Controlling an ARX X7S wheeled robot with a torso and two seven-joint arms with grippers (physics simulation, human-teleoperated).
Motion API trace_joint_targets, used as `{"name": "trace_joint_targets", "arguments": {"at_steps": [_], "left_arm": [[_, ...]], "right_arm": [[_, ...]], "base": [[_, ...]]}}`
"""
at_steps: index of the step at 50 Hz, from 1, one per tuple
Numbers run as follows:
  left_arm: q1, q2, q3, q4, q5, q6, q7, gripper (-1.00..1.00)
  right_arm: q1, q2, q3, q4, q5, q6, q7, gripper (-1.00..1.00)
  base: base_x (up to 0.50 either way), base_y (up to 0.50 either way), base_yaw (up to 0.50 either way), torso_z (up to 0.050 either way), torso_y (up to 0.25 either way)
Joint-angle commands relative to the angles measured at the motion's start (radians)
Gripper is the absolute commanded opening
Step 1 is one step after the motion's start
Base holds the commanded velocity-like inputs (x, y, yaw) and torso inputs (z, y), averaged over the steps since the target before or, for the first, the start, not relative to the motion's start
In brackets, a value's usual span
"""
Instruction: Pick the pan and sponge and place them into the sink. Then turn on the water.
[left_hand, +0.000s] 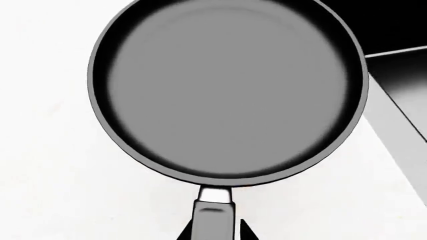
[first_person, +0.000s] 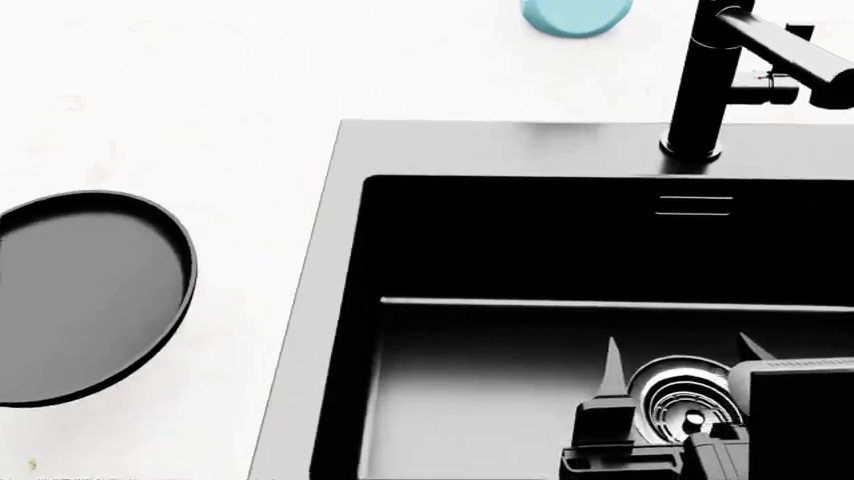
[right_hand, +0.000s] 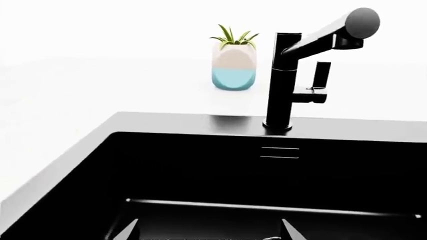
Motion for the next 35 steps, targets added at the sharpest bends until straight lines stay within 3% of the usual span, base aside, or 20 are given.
{"name": "trace_joint_targets", "arguments": {"at_steps": [1,35], "left_arm": [[-0.053,0.008,0.019,0.016,-0.021,0.007,-0.013,-1.0],[-0.023,-0.012,0.03,0.019,0.051,0.025,0.086,-1.0]], "right_arm": [[0.01,0.009,-0.006,0.002,-0.008,0.004,-0.002,1.0],[-0.008,0.017,0.011,-0.016,-0.004,-0.005,0.018,1.0]], "base": [[0.0,-0.5,0.0,0.0,0.0],[0.04,-0.44,0.0,0.0,0.002]]}}
